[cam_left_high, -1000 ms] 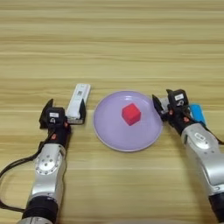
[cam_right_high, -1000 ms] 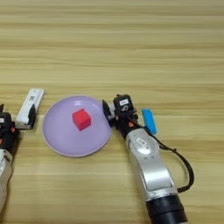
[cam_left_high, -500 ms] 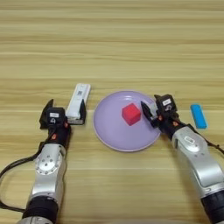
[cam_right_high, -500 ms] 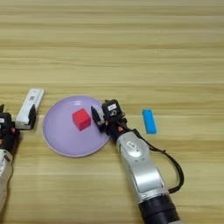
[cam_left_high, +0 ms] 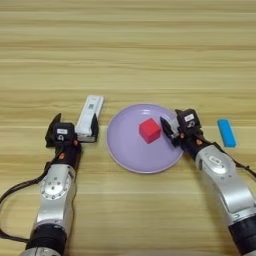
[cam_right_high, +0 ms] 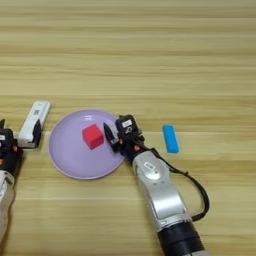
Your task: Move the objects on the table
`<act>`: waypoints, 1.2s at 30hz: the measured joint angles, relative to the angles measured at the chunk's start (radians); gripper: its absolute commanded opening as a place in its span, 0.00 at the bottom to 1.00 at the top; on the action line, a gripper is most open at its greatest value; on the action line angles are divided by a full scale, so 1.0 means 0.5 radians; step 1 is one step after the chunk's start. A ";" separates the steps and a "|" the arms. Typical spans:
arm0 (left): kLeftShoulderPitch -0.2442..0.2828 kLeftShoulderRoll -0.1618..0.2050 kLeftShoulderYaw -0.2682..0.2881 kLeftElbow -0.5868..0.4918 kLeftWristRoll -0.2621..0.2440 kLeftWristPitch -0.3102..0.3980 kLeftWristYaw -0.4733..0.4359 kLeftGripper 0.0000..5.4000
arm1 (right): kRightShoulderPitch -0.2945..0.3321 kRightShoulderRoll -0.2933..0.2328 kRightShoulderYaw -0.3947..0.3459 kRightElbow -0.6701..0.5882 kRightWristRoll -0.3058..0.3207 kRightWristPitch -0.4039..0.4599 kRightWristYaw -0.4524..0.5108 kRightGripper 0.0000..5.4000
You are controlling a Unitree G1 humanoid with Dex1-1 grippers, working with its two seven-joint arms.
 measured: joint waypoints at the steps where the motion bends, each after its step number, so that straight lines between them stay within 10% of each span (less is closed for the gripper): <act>1: 0.000 0.000 0.000 0.000 0.000 0.000 0.000 1.00 | 0.000 0.000 0.002 0.000 0.000 0.000 0.002 0.55; 23: 0.000 0.000 0.000 0.001 0.000 0.000 0.002 1.00 | 0.000 -0.007 -0.083 -0.018 0.001 -0.104 -0.019 0.99; 36: 0.000 0.000 0.000 0.001 0.000 -0.001 0.007 1.00 | -0.007 -0.051 -0.296 -0.018 0.035 -0.157 -0.064 1.00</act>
